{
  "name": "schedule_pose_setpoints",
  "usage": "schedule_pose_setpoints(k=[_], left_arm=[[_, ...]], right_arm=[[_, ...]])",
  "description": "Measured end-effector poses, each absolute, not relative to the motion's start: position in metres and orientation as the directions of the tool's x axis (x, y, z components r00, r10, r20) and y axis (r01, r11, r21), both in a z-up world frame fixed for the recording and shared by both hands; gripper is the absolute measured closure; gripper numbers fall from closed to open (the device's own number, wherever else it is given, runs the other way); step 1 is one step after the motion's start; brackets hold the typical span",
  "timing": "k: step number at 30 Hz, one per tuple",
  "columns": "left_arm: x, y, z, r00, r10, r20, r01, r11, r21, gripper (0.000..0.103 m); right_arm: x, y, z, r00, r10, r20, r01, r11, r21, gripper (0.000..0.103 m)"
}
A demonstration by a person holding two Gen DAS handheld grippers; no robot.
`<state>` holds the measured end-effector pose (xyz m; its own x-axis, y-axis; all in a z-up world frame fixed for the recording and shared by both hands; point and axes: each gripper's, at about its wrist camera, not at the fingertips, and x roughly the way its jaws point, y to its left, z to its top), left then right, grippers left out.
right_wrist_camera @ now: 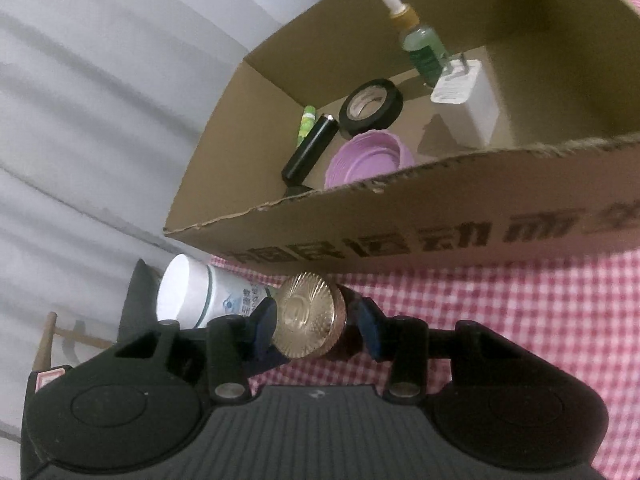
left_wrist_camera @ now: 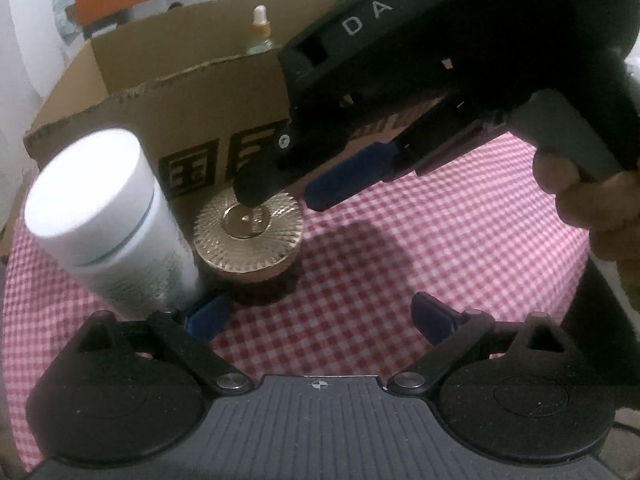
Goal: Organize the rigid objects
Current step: 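Move the right tool back to the gold-lidded round jar, then close the right tool on the gold-lidded jar and lift it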
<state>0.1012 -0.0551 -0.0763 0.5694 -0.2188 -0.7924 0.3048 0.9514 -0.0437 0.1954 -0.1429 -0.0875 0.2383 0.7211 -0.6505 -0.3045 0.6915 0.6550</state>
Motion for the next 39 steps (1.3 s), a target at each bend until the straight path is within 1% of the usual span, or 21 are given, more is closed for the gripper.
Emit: schedule_pose_setpoints(k=[3, 13, 16, 20, 27, 31, 34, 36, 37, 39], left_arm=[[0.110, -0.050, -0.080, 0.553, -0.234, -0.799, 0.277, 0.957, -0.088, 0.005], [0.121, -0.052, -0.081, 0.568, -0.227, -0.791, 0.282, 0.957, -0.072, 0.005], [0.120, -0.060, -0.081, 0.563, -0.244, -0.790, 0.304, 0.950, -0.077, 0.005], [0.125, -0.068, -0.078, 0.545, -0.293, -0.786, 0.332, 0.936, -0.118, 0.006], [0.127, -0.090, -0.078, 0.535, -0.329, -0.778, 0.429, 0.899, -0.085, 0.007], [0.124, -0.096, -0.074, 0.542, -0.337, -0.770, 0.446, 0.892, -0.076, 0.009], [0.121, -0.097, -0.068, 0.575, -0.309, -0.757, 0.433, 0.901, -0.039, 0.011], [0.124, -0.099, -0.066, 0.594, -0.285, -0.752, 0.418, 0.908, -0.014, 0.016], [0.128, -0.098, -0.065, 0.597, -0.279, -0.752, 0.411, 0.912, -0.012, 0.019], [0.131, -0.099, -0.065, 0.602, -0.275, -0.750, 0.394, 0.919, -0.021, 0.023]], right_arm=[[0.202, -0.131, -0.091, 0.218, 0.719, -0.660, -0.321, 0.692, 0.647, 0.055], [0.204, -0.126, -0.093, 0.190, 0.718, -0.670, -0.348, 0.687, 0.637, 0.054], [0.202, -0.131, -0.093, 0.196, 0.712, -0.674, -0.341, 0.694, 0.634, 0.054], [0.198, -0.146, -0.092, 0.219, 0.700, -0.680, -0.317, 0.710, 0.629, 0.054], [0.190, -0.179, -0.094, 0.261, 0.678, -0.687, -0.255, 0.735, 0.629, 0.054], [0.185, -0.194, -0.096, 0.270, 0.684, -0.677, -0.225, 0.729, 0.647, 0.054], [0.182, -0.202, -0.096, 0.283, 0.691, -0.665, -0.216, 0.722, 0.658, 0.054], [0.182, -0.206, -0.094, 0.292, 0.691, -0.662, -0.213, 0.721, 0.659, 0.054], [0.184, -0.206, -0.094, 0.295, 0.692, -0.659, -0.215, 0.720, 0.660, 0.054], [0.187, -0.201, -0.095, 0.300, 0.689, -0.659, -0.217, 0.722, 0.657, 0.053]])
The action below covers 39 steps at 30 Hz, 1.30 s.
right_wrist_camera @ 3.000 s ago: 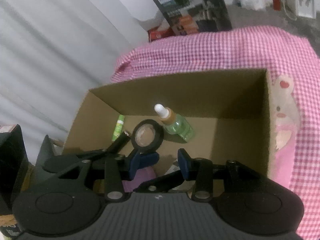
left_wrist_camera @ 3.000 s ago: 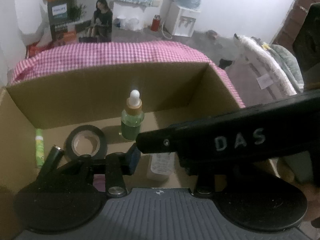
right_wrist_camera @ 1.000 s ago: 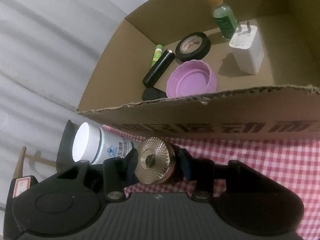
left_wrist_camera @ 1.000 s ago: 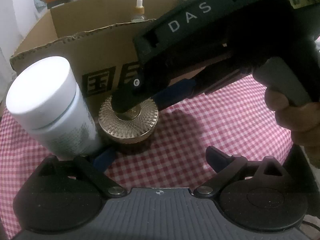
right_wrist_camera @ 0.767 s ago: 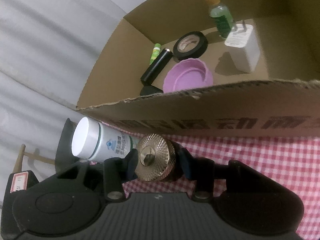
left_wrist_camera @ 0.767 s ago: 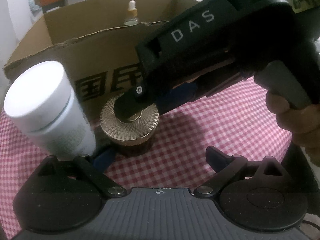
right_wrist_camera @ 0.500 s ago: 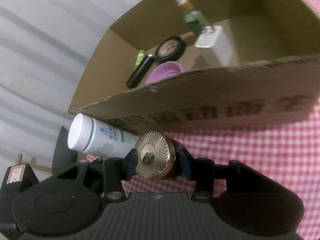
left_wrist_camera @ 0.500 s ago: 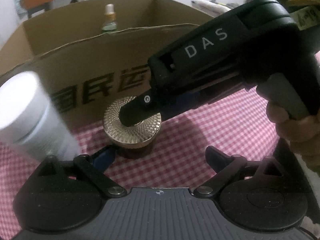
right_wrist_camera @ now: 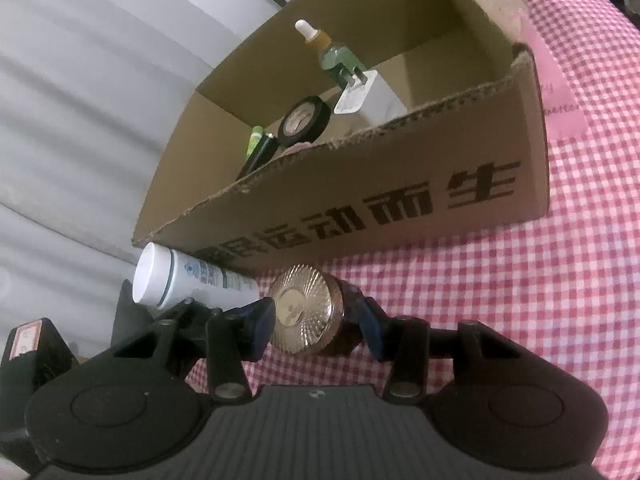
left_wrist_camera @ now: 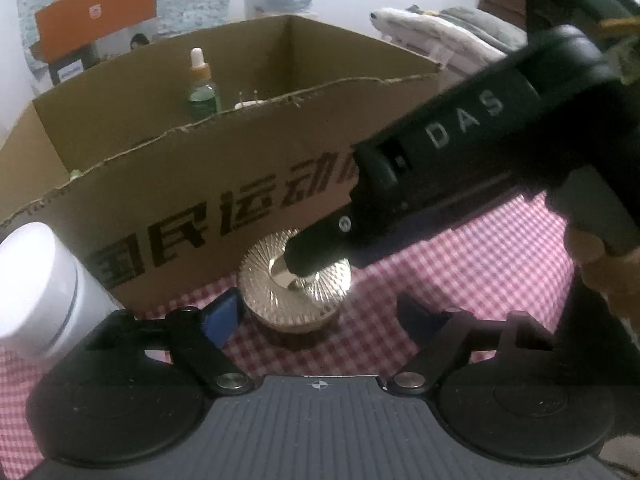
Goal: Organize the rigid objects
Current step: 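Close the right tool on the gold-lidded jar and lift it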
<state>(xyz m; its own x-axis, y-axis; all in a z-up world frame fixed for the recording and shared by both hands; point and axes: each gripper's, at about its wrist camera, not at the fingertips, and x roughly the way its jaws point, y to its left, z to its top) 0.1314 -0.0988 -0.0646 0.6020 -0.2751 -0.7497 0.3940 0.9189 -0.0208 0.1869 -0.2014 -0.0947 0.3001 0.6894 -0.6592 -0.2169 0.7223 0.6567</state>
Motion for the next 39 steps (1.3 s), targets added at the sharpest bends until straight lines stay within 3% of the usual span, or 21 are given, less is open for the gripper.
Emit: schedule_pose_setpoints(k=[2, 8, 22, 39], left_arm=[[0.134, -0.098, -0.064, 0.614, -0.267, -0.743, 0.377, 0.926, -0.021, 0.032], [0.134, -0.096, -0.063, 0.616, -0.291, -0.733, 0.381, 0.924, -0.046, 0.038], [0.144, -0.112, -0.072, 0.571, -0.302, -0.763, 0.435, 0.900, -0.030, 0.037], [0.146, -0.109, -0.074, 0.580, -0.322, -0.748, 0.423, 0.904, -0.061, 0.047]], right_arm=[[0.188, -0.201, -0.096, 0.298, 0.693, -0.657, -0.224, 0.720, 0.657, 0.053], [0.184, -0.202, -0.099, 0.293, 0.699, -0.652, -0.222, 0.713, 0.665, 0.053], [0.175, -0.226, -0.105, 0.315, 0.678, -0.664, -0.164, 0.728, 0.666, 0.053], [0.171, -0.220, -0.103, 0.358, 0.660, -0.661, -0.181, 0.743, 0.644, 0.053]])
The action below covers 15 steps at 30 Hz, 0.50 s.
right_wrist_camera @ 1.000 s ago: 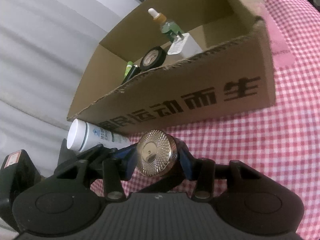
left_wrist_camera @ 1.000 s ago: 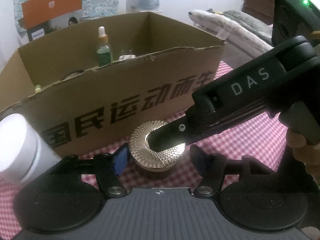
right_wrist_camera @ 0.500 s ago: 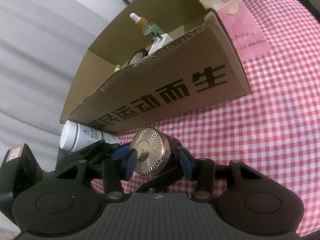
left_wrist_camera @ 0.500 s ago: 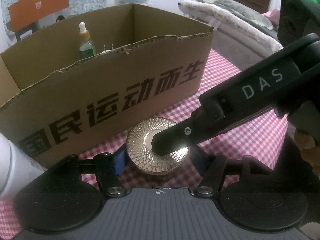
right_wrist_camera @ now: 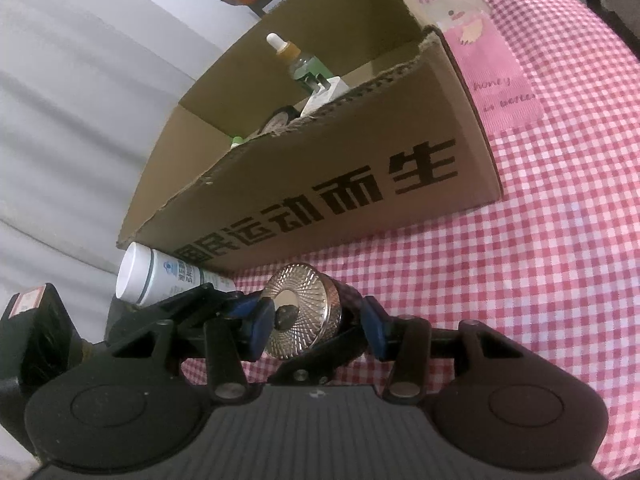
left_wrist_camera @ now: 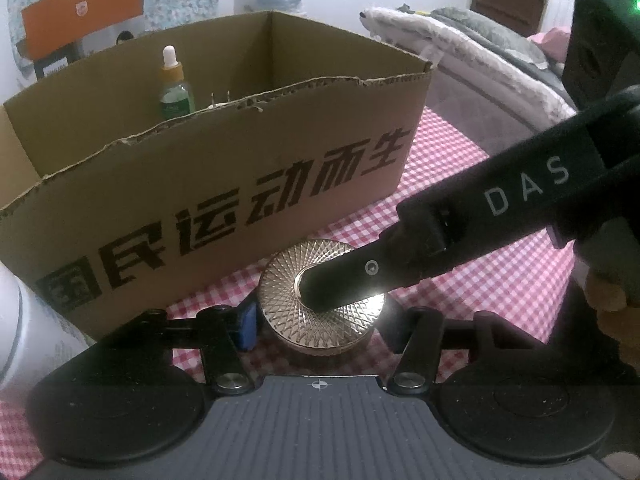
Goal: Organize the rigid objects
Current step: 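Close the right tool on the gold-lidded jar and lift it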
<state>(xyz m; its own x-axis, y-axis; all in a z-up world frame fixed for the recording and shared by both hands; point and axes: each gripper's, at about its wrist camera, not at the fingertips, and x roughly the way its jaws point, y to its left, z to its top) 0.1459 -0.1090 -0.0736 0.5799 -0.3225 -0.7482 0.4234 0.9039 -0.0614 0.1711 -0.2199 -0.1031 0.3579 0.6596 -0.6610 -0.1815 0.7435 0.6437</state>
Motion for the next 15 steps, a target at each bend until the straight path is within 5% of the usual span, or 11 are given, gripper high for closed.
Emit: schedule_pose_setpoints(k=[15], left_arm=[[0.138, -0.120, -0.072, 0.570, -0.347, -0.745, 0.451, 0.890, -0.069, 0.047]], right_arm=[[0.160, -0.226, -0.098, 0.376, 0.629, -0.680, -0.171, 0.769, 0.616, 0.053]])
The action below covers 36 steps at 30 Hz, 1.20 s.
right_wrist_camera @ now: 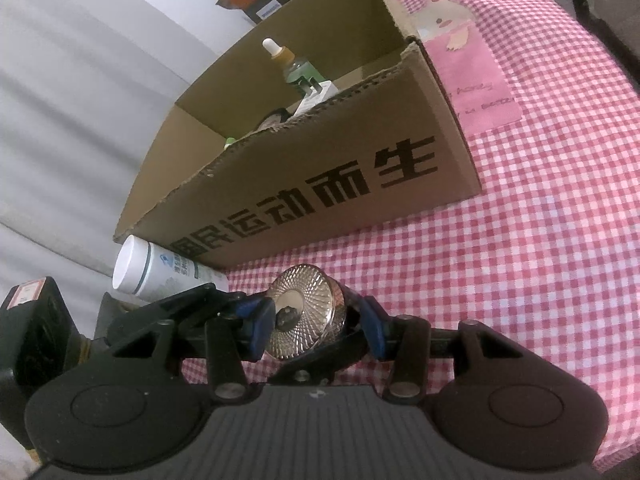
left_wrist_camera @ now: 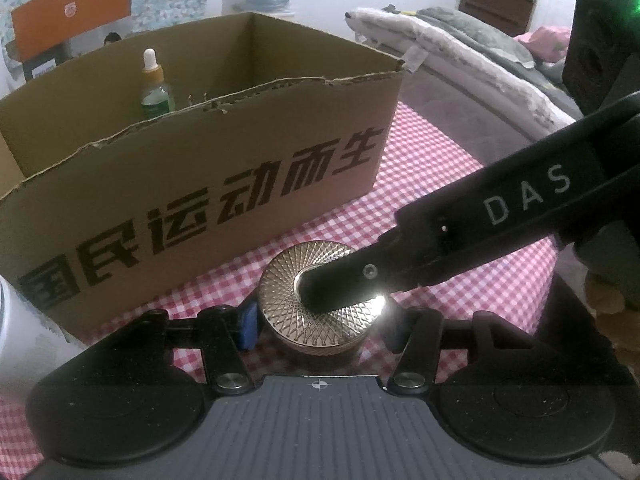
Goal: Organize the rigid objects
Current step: 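Close the right tool on the gold-lidded jar and lift it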
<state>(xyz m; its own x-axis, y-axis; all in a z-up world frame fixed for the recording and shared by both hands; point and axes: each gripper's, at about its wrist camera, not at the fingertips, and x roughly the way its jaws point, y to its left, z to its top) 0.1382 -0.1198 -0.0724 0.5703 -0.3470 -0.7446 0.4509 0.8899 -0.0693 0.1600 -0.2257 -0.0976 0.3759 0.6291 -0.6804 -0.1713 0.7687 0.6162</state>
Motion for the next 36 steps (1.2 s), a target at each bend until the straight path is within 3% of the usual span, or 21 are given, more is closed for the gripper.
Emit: schedule_pose_setpoints(k=[26, 36], left_arm=[[0.137, -0.117, -0.071, 0.571, -0.342, -0.746, 0.450, 0.891, -0.064, 0.047], [0.123, -0.110, -0.047, 0.618, -0.352, -0.703, 0.438, 0.897, -0.063, 0.047]], right_arm=[[0.157, -0.231, -0.100, 0.386, 0.628, -0.676, -0.155, 0.766, 0.623, 0.051], [0.151, -0.233, -0.076, 0.413, 0.627, -0.660, -0.209, 0.771, 0.602, 0.051]])
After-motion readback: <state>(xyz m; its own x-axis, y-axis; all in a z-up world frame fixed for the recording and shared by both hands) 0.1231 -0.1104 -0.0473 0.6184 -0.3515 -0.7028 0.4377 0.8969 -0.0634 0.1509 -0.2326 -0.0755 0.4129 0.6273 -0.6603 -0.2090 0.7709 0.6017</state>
